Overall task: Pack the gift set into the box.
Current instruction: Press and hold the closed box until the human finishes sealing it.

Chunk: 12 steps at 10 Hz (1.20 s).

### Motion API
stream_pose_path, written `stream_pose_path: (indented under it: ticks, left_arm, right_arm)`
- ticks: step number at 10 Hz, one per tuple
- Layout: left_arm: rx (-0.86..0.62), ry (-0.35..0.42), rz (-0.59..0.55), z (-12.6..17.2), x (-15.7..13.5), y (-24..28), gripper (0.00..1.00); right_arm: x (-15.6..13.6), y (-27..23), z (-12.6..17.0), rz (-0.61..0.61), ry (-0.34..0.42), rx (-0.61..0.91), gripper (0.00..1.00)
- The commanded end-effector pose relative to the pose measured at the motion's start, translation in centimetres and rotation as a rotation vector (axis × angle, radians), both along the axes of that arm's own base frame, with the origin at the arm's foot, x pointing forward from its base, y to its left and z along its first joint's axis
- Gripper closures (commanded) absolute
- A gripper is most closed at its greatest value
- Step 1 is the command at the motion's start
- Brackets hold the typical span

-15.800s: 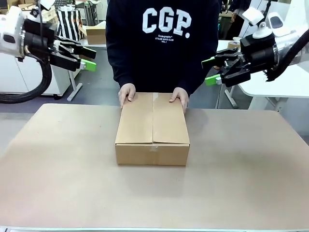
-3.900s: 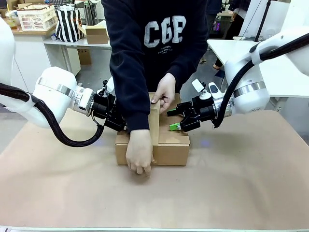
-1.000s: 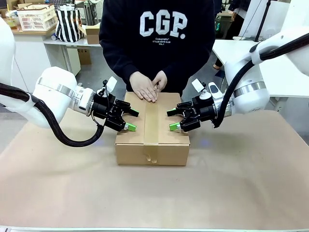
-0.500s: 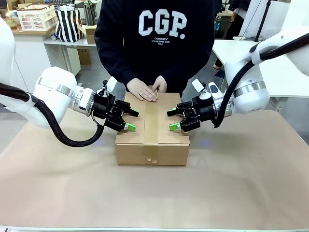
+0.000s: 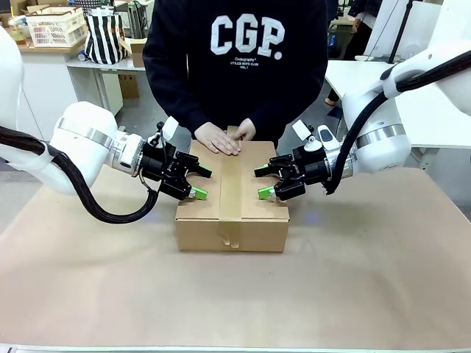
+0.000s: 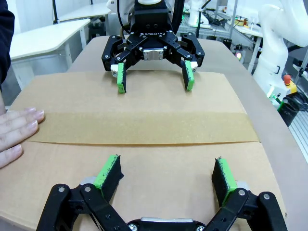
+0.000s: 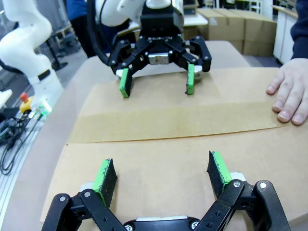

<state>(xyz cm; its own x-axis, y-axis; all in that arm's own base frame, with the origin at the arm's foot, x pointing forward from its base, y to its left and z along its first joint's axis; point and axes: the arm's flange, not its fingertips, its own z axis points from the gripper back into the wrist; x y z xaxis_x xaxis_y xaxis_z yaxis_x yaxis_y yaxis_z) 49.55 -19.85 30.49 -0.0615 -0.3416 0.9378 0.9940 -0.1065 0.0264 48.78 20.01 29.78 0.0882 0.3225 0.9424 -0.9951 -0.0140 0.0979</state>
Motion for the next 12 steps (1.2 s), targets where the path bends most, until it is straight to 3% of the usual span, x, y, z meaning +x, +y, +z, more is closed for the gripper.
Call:
stream_pose_path:
  ticks: [1,12]
  left_arm:
    - [0.005,-0.001,0.000,-0.16,-0.05,-0.06,0.00]
    - [0.005,-0.001,0.000,-0.16,-0.05,-0.06,0.00]
  right_arm:
    - [-0.04,-0.04,-0.17,-0.003,0.003,-0.003,0.00]
    - [-0.04,-0.04,-0.17,-0.003,0.003,-0.003,0.00]
